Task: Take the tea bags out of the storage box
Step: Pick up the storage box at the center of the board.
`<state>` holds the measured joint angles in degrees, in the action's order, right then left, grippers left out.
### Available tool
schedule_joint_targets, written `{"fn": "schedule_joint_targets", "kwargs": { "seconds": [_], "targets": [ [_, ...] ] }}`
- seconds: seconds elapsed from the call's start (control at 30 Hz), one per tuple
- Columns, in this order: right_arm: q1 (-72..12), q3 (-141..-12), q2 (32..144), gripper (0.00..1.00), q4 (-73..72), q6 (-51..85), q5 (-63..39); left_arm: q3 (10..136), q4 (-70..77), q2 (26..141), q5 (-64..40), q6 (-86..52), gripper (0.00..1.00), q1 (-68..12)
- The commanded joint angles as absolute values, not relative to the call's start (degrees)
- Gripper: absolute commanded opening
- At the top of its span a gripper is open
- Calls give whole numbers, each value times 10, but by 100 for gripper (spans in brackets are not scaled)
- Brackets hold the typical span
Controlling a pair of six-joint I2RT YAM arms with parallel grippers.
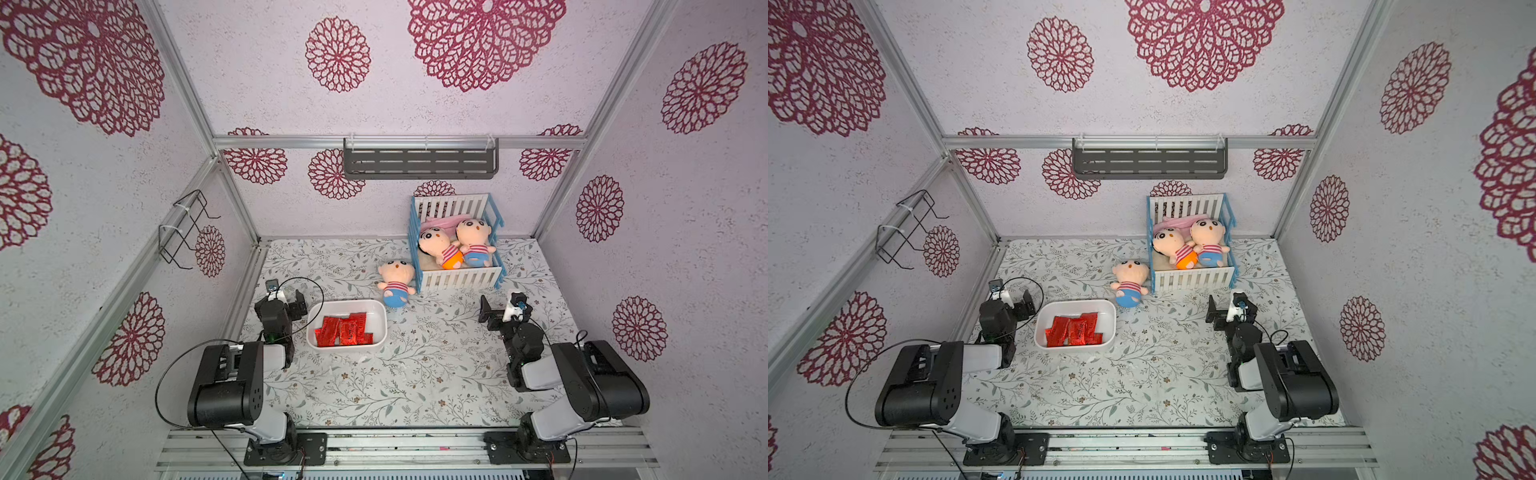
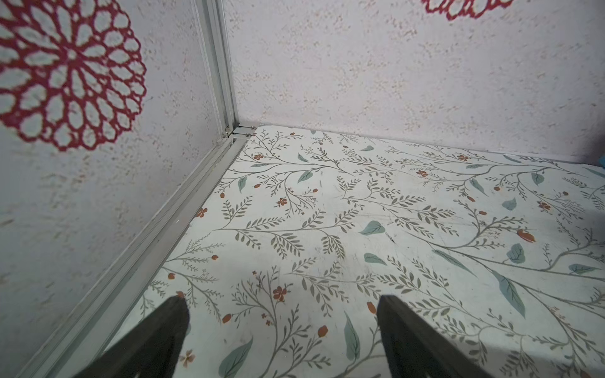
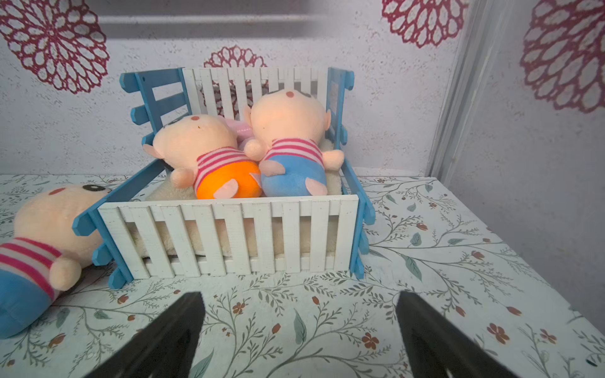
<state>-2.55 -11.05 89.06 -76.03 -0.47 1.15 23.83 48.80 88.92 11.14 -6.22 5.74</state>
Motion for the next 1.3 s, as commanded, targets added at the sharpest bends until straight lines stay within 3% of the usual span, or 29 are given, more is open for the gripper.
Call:
{"fn": "schedule_joint_targets", "kwargs": {
  "seconds": [0.0, 0.53, 0.73, 0.9, 1.03, 1.13, 1.2, 1.23, 1.27],
  "targets": [
    [-23, -116, 880, 99, -779, -10, 5, 241, 497, 887, 107, -66, 97, 62],
    [-22, -116, 880, 99, -778, -9, 5, 243, 496, 887, 107, -66, 97, 62],
    [-22, -112, 880, 99, -784, 9, 51, 246, 496, 885, 101, -71, 97, 69],
    [-33, -112, 836, 99, -746, 22, 134, 424, 86, 760, 244, -138, 97, 19],
    [-44, -128, 719, 99, -640, 16, 129, 551, -148, 710, 211, -219, 97, 17],
    [-40, -85, 629, 99, -671, 194, 154, 548, -186, 671, 234, -319, 97, 20],
    [-32, -43, 582, 99, -662, 435, 234, 546, -266, 650, 259, -436, 97, 41],
    [-14, -33, 563, 99, -652, 479, 199, 538, -284, 644, 248, -469, 97, 57],
    [8, -38, 545, 99, -631, 489, 129, 526, -279, 639, 171, -470, 98, 80]
  ]
}}
